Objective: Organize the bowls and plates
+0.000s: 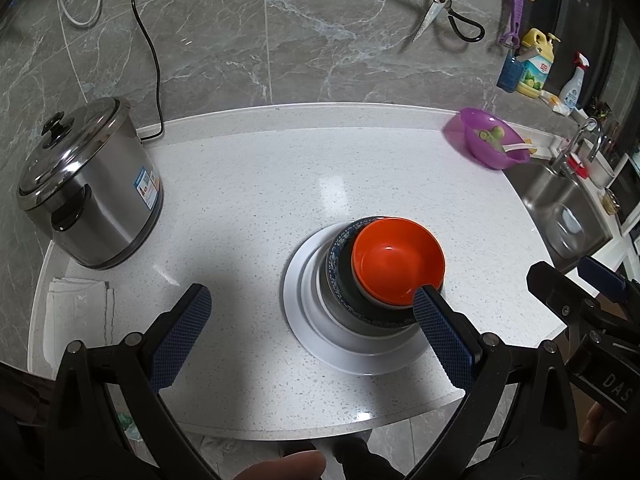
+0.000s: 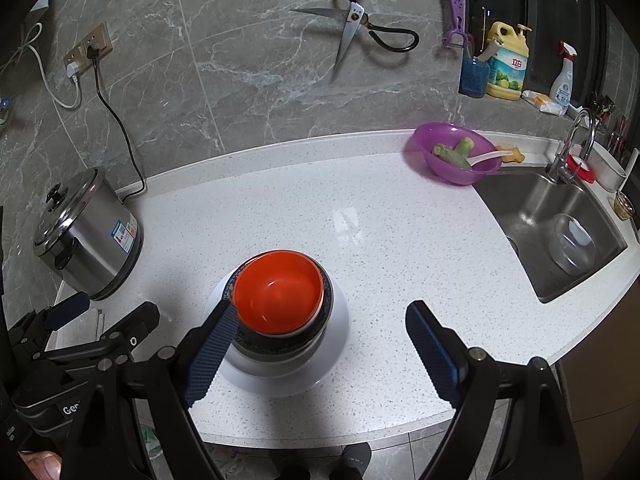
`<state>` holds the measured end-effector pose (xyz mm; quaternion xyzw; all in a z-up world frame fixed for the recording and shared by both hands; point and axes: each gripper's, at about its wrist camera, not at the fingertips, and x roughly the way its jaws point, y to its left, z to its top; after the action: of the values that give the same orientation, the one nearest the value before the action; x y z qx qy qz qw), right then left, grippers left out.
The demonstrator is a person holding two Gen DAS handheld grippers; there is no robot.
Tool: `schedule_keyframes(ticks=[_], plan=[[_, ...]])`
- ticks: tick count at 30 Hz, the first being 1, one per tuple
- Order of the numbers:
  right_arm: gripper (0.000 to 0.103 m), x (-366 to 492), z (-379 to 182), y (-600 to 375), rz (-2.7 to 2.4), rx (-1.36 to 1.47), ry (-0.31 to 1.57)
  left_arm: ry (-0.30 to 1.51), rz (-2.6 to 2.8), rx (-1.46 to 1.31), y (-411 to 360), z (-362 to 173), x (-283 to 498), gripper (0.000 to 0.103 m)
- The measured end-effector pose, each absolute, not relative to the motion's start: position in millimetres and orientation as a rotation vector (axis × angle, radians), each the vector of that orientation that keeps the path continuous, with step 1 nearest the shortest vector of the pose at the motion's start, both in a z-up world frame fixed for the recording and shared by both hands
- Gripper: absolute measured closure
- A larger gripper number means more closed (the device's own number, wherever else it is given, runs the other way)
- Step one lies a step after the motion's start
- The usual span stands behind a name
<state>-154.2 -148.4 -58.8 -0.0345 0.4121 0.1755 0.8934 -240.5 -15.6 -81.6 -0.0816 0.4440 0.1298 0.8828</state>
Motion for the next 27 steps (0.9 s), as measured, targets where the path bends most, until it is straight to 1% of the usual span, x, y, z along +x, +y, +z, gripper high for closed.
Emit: schedule_keyframes(ticks=[27], plan=[[0.015,-153.6,-58.9,-149.0,0.364,-0.070,0.857,0.928,0.276,-0.169,-16.3,-78.6,-238.6,0.002]])
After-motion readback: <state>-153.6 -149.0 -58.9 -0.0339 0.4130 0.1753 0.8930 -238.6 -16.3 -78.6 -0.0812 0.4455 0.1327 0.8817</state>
